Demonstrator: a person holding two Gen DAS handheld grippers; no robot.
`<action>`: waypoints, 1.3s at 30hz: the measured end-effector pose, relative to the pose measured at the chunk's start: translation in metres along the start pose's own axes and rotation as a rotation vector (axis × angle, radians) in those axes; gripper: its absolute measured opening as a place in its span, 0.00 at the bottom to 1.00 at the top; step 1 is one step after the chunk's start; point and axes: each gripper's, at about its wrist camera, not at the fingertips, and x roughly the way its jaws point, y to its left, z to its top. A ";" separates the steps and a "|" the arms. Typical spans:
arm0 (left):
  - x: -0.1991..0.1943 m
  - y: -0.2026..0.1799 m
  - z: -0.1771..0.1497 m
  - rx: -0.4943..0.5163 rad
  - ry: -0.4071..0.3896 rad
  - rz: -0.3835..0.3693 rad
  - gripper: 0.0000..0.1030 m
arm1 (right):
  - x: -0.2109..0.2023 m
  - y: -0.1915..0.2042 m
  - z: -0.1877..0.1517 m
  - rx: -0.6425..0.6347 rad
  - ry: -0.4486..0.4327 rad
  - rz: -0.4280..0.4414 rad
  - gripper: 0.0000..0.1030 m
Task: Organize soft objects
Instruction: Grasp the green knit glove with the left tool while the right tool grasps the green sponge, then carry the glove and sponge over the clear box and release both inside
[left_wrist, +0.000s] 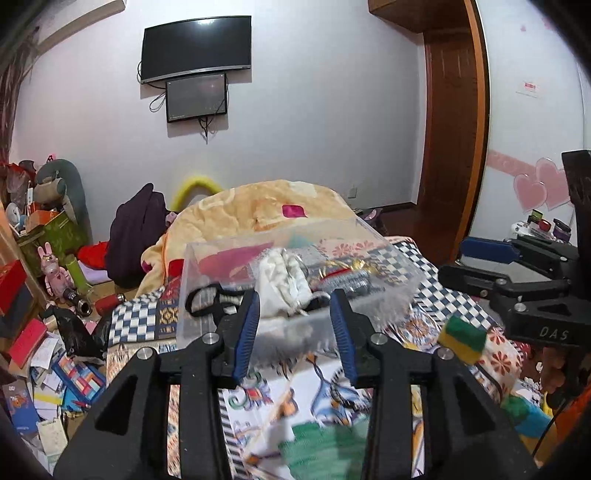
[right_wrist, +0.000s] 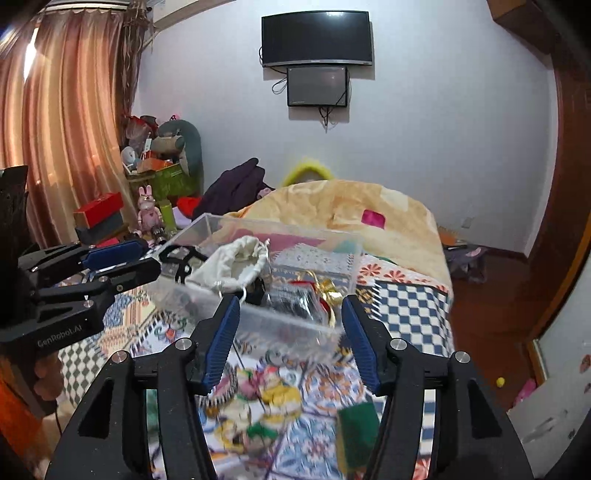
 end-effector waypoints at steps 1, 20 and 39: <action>-0.003 -0.002 -0.005 -0.001 0.004 -0.003 0.42 | -0.004 0.000 -0.004 0.002 -0.003 -0.004 0.55; 0.001 -0.014 -0.099 -0.072 0.204 -0.026 0.70 | 0.013 -0.040 -0.077 0.109 0.149 -0.120 0.62; 0.001 -0.015 -0.116 -0.115 0.219 -0.079 0.39 | 0.015 -0.043 -0.092 0.163 0.160 -0.054 0.31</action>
